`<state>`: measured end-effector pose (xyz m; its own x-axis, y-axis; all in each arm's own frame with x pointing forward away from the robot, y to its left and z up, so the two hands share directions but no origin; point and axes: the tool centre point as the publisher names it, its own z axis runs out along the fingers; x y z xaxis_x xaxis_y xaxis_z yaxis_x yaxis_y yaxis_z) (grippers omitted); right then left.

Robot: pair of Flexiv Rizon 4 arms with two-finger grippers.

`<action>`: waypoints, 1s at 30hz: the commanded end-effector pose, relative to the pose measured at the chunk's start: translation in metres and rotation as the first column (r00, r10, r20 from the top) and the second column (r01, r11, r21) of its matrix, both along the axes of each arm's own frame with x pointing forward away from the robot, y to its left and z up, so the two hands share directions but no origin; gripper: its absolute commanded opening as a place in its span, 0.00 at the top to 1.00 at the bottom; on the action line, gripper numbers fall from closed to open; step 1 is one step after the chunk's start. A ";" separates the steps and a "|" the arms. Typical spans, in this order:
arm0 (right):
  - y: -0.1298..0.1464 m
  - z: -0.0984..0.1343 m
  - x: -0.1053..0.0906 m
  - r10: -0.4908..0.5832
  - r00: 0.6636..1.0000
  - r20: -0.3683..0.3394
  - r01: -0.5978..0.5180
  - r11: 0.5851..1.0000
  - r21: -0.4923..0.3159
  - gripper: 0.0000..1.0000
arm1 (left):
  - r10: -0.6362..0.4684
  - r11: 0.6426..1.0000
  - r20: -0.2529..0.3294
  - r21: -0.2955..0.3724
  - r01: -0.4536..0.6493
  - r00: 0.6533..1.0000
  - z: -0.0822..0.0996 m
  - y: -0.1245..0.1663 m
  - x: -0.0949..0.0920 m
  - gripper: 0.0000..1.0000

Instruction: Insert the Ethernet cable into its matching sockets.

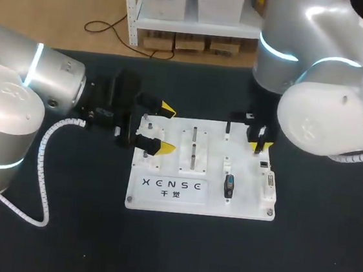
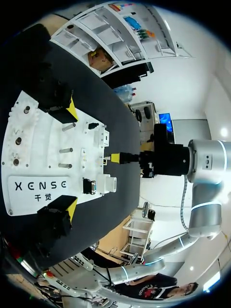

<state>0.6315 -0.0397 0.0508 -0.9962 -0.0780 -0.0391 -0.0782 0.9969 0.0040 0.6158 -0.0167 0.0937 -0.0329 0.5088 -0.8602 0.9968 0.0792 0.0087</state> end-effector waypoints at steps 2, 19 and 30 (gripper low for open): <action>-0.006 -0.001 -0.003 -0.004 1.000 0.002 0.004 1.000 0.003 1.00 | -0.001 1.000 0.003 -0.005 0.001 1.000 -0.001 0.001 0.000 0.00; -0.016 -0.011 -0.008 -0.004 1.000 -0.024 0.004 1.000 -0.009 1.00 | -0.001 1.000 0.003 -0.005 0.001 1.000 -0.001 0.001 0.000 0.00; -0.017 -0.018 -0.008 0.002 0.999 -0.034 -0.003 1.000 -0.011 1.00 | -0.001 1.000 0.003 -0.005 0.001 1.000 -0.001 0.001 0.000 0.00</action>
<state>0.6226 -0.0565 0.0343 -0.9967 -0.0815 -0.0031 -0.0815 0.9967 -0.0052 0.6158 -0.0167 0.0937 -0.0329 0.5088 -0.8602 0.9968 0.0792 0.0087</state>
